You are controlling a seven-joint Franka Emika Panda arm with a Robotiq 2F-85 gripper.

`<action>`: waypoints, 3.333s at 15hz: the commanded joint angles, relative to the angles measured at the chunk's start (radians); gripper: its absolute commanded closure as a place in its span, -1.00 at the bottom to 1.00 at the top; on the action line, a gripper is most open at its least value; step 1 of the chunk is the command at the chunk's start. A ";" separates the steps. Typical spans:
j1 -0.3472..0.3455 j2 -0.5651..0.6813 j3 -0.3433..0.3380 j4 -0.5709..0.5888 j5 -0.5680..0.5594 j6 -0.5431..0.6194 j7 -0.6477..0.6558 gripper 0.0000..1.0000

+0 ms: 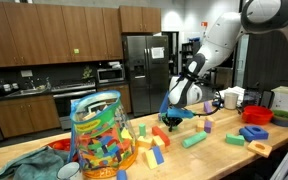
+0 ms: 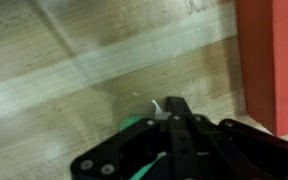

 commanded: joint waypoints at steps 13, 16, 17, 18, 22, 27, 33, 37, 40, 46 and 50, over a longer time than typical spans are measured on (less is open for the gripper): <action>0.097 -0.075 -0.127 -0.049 -0.356 -0.246 0.240 1.00; 0.081 -0.080 -0.116 -0.056 -0.373 -0.289 0.259 1.00; 0.075 -0.081 -0.112 -0.057 -0.374 -0.295 0.266 1.00; 0.070 -0.083 -0.106 -0.057 -0.368 -0.298 0.265 1.00; 0.054 -0.079 -0.075 -0.049 -0.347 -0.286 0.240 1.00; 0.059 -0.059 -0.069 -0.026 -0.360 -0.285 0.256 1.00; 0.066 -0.089 -0.056 -0.027 -0.369 -0.365 0.268 1.00; 0.057 -0.111 -0.023 -0.038 -0.350 -0.362 0.246 1.00; 0.055 -0.098 0.001 -0.031 -0.334 -0.291 0.246 1.00; 0.075 -0.061 -0.010 -0.013 -0.352 -0.181 0.297 1.00; 0.080 -0.042 -0.037 -0.008 -0.361 -0.150 0.366 1.00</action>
